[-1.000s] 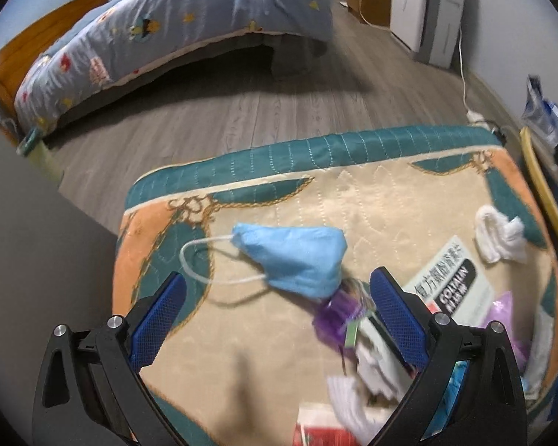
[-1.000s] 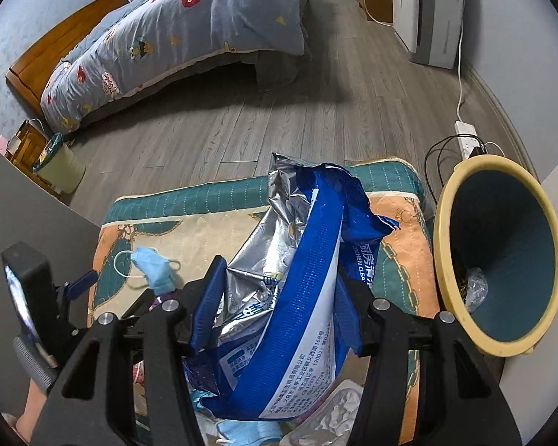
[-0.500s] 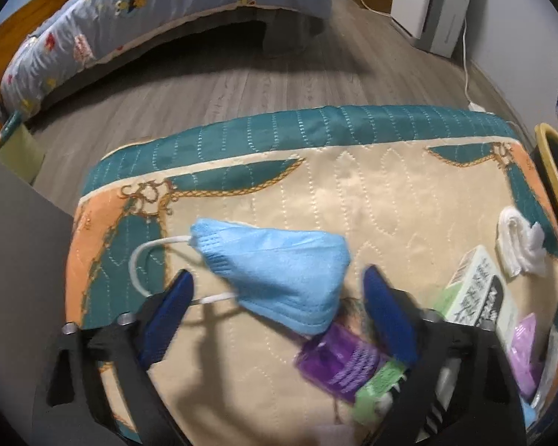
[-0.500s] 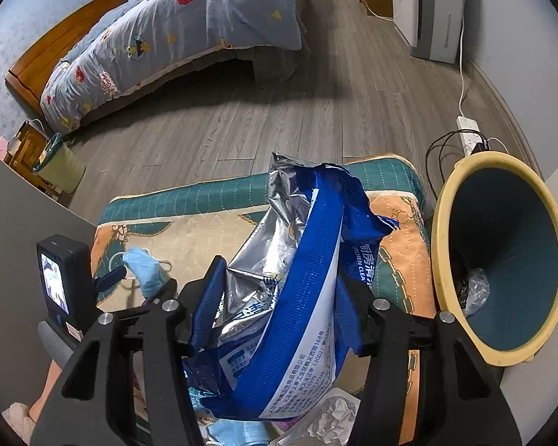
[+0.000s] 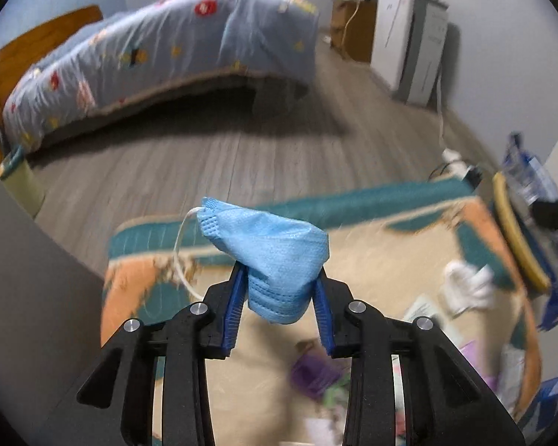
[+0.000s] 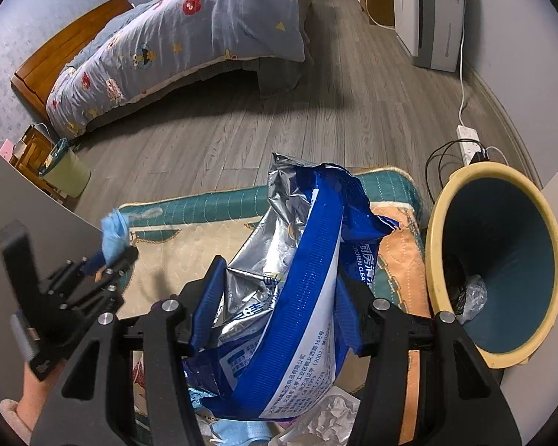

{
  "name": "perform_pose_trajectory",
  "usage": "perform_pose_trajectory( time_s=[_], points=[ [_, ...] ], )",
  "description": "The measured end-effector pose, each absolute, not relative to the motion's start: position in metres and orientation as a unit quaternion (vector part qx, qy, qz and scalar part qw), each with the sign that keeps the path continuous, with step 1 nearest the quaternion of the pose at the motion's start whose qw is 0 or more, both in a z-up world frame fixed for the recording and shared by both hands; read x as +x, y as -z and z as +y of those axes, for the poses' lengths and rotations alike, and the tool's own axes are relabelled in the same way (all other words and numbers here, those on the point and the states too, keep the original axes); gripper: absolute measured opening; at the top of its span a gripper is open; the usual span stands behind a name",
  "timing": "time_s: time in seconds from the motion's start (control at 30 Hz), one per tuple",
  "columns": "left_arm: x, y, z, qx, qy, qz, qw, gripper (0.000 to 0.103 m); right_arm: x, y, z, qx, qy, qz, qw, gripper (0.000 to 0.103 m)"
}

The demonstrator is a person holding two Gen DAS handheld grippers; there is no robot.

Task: Collect trash
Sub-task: 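Move both tools over the bin and release the snack bag and mask inside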

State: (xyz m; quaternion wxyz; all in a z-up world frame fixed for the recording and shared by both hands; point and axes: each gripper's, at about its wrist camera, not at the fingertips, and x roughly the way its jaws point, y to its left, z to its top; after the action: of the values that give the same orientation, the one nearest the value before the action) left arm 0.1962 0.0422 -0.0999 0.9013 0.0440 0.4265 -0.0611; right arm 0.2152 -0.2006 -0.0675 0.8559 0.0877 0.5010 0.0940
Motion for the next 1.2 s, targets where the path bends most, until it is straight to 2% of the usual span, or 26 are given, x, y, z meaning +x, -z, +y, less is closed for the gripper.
perform_pose_trajectory(
  time_s=[0.23,0.47,0.87,1.2],
  points=[
    [0.187,0.056,0.0,0.063,0.101,0.372,0.92,0.036,0.207,0.044,-0.223,0.089,-0.079,0.47,0.875,0.054],
    [0.181,0.036,-0.04,0.064,0.139,0.346,0.926,0.036,0.204,0.033,-0.27,0.111,-0.043,0.453,0.883,0.054],
    [0.172,0.029,-0.117,0.092,0.197,0.326,0.92,0.036,0.196,0.039,-0.358,0.152,0.016,0.447,0.881,0.054],
    [0.163,0.043,-0.176,0.108,0.254,0.331,0.902,0.036,0.195,0.057,-0.411,0.171,0.066,0.455,0.872,0.054]
  ],
)
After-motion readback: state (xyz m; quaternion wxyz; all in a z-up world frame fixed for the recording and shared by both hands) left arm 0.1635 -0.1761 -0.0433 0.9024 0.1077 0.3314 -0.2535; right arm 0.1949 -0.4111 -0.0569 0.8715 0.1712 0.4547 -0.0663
